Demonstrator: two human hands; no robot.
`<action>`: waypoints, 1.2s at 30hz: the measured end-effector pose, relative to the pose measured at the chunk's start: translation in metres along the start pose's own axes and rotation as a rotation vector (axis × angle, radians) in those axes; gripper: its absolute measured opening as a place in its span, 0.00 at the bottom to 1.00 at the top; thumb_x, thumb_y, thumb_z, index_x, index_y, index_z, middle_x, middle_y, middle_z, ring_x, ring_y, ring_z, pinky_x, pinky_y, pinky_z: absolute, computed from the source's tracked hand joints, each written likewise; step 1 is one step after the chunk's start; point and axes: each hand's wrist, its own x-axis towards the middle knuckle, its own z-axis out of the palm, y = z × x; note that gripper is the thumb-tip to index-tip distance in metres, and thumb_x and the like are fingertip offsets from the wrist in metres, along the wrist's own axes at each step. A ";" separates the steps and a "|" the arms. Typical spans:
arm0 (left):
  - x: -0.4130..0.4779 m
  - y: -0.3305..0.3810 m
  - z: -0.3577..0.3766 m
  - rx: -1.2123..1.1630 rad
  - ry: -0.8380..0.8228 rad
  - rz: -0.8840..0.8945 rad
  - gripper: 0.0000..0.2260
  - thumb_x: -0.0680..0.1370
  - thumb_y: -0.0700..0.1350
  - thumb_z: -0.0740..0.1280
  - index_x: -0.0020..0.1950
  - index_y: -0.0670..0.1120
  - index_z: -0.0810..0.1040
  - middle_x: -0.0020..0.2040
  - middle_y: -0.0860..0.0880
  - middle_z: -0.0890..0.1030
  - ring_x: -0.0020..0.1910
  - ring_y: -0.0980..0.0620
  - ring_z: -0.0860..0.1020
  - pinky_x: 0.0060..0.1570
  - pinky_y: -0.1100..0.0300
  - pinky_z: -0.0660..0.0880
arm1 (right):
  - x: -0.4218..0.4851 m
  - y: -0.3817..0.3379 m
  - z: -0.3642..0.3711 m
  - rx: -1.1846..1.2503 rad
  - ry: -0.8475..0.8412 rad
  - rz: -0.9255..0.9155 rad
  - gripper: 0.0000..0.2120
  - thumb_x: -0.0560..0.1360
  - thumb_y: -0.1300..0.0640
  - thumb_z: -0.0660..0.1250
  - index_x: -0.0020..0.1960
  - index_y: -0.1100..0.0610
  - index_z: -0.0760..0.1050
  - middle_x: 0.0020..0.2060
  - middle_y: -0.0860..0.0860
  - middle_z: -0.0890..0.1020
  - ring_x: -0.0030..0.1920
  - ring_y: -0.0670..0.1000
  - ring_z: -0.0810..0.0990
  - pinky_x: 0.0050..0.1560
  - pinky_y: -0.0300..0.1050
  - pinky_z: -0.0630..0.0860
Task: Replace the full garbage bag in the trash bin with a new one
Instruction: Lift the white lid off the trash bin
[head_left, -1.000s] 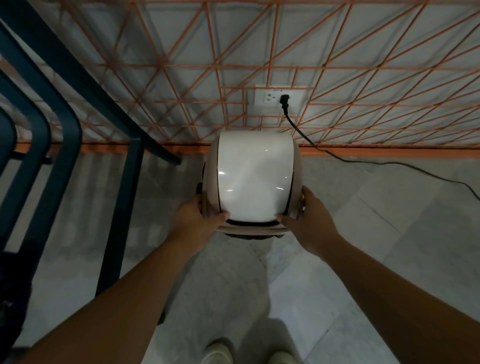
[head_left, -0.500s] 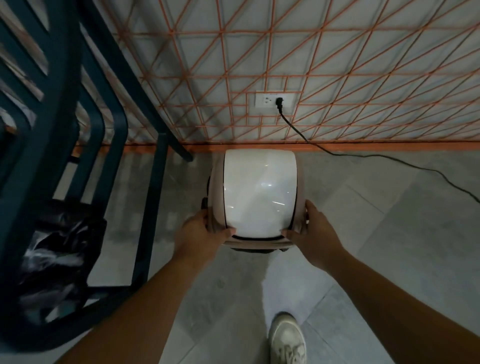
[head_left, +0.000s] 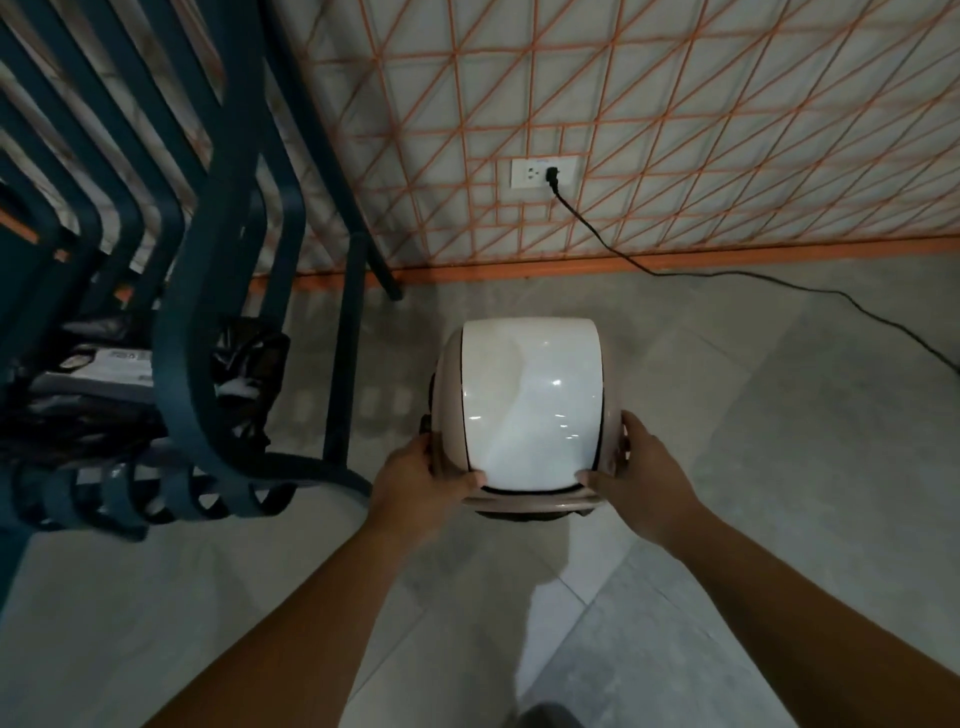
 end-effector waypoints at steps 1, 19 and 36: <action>-0.002 -0.004 0.002 -0.010 -0.007 -0.005 0.25 0.64 0.51 0.78 0.59 0.54 0.75 0.42 0.66 0.75 0.42 0.64 0.76 0.38 0.74 0.69 | -0.001 0.005 0.002 -0.003 -0.003 -0.005 0.39 0.68 0.54 0.75 0.73 0.54 0.59 0.62 0.56 0.76 0.60 0.58 0.76 0.61 0.55 0.75; 0.025 -0.095 0.068 -0.078 0.026 0.059 0.17 0.63 0.51 0.79 0.44 0.62 0.74 0.42 0.64 0.80 0.41 0.69 0.79 0.34 0.76 0.73 | 0.045 0.106 0.057 0.084 -0.042 -0.203 0.37 0.68 0.56 0.76 0.71 0.55 0.61 0.62 0.52 0.76 0.60 0.54 0.77 0.61 0.53 0.76; -0.015 -0.047 0.044 0.123 0.039 0.204 0.21 0.68 0.59 0.73 0.57 0.51 0.78 0.47 0.60 0.77 0.48 0.60 0.76 0.41 0.73 0.68 | -0.004 0.081 0.026 -0.012 0.073 -0.229 0.31 0.71 0.51 0.70 0.71 0.54 0.65 0.64 0.54 0.70 0.63 0.53 0.69 0.63 0.45 0.68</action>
